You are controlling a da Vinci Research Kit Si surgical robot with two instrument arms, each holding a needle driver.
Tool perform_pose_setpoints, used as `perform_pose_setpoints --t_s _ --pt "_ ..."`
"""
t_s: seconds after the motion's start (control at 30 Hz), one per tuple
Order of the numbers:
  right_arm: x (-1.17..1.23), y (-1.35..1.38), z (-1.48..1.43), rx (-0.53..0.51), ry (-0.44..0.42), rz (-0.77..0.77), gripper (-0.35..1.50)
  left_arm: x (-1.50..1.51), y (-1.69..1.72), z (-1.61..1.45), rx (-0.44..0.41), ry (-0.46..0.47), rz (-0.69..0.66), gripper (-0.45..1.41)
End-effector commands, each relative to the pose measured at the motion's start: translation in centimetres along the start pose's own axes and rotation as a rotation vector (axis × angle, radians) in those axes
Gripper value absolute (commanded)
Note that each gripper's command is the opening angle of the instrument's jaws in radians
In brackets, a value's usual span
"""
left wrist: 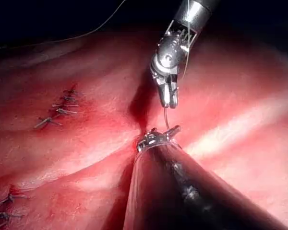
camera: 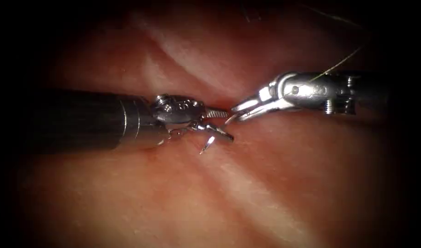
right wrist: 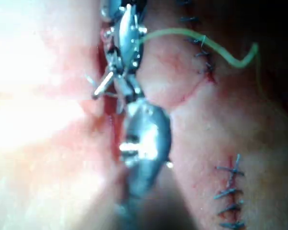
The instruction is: Wound Closure
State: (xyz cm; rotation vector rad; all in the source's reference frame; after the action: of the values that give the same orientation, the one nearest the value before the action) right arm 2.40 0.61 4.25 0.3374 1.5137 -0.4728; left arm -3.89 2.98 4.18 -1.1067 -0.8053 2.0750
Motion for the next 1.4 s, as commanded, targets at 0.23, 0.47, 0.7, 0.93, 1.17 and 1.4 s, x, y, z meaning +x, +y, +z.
perform_pose_setpoints --t_s 0.23,0.47,0.7,0.93,1.17,1.4 --pt "-0.03 0.06 0.04 0.000 0.002 -0.004 -0.35 -0.01 -0.03 0.04 -0.077 -0.011 0.011 -0.23" --pt "-0.03 0.05 0.03 -0.001 -0.004 0.007 -0.35 0.02 -0.04 0.02 -0.112 -0.001 0.002 -0.28" --pt "-0.04 0.03 0.00 -0.054 -0.049 0.081 0.24 0.08 -0.06 -0.02 -0.089 0.069 -0.047 -0.23" --pt "-0.02 -0.02 -0.16 -0.167 -0.017 0.230 0.78 0.13 -0.07 -0.09 -0.072 0.187 -0.099 -0.03" --pt "-0.04 0.13 -0.25 -0.354 0.007 0.354 1.09 0.14 0.01 -0.12 -0.061 0.271 -0.130 -0.01" --pt "-0.13 0.22 -0.27 -0.615 0.039 0.466 1.26 0.20 0.05 -0.15 -0.069 0.386 -0.156 0.02"
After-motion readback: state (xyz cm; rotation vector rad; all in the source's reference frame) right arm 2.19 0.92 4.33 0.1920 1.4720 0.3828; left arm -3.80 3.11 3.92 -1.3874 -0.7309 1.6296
